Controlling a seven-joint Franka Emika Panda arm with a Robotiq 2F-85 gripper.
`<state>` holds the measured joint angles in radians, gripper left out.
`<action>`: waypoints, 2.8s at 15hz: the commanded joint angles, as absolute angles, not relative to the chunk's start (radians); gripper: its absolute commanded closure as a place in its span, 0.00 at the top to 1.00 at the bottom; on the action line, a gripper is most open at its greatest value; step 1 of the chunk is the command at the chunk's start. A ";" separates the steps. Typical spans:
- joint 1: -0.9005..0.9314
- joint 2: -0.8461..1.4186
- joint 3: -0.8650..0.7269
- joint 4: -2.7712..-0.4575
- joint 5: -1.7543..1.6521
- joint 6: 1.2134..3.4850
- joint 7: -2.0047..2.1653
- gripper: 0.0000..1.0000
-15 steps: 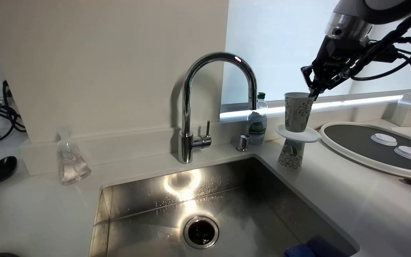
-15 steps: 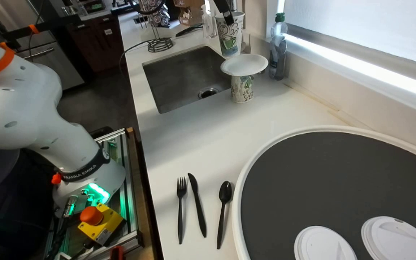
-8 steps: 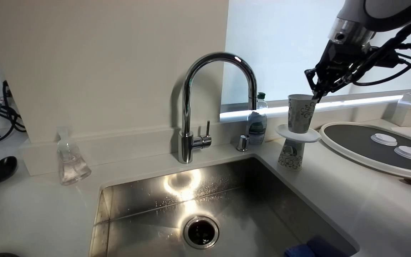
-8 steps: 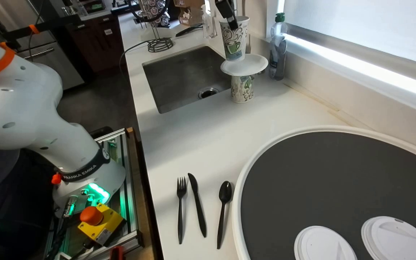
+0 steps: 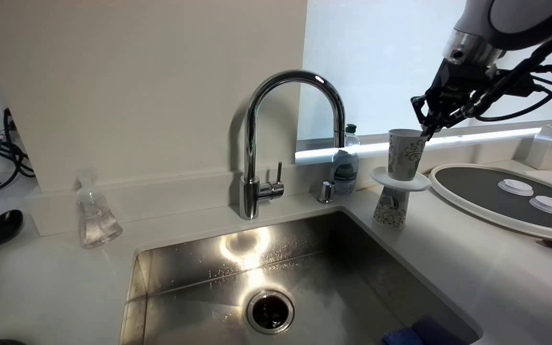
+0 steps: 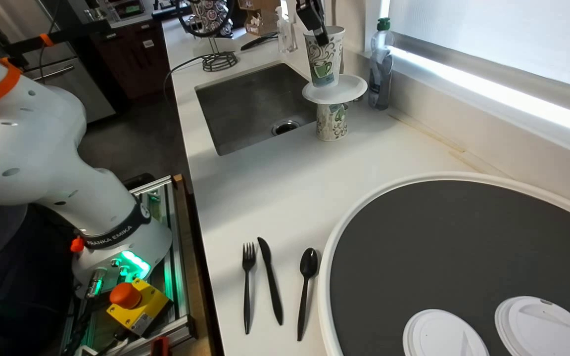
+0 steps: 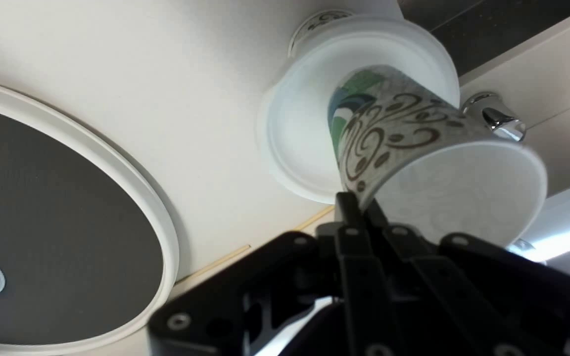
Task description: Move the tap to the left and put the cup on top of the other cup
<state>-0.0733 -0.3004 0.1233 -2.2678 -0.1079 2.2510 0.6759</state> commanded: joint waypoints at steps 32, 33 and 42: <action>-0.076 -0.299 0.118 -2.330 -0.119 2.332 0.822 0.01; -0.077 -0.299 0.116 -2.330 -0.119 2.332 0.822 0.01; -0.074 -0.297 0.115 -2.329 -0.118 2.329 0.819 0.35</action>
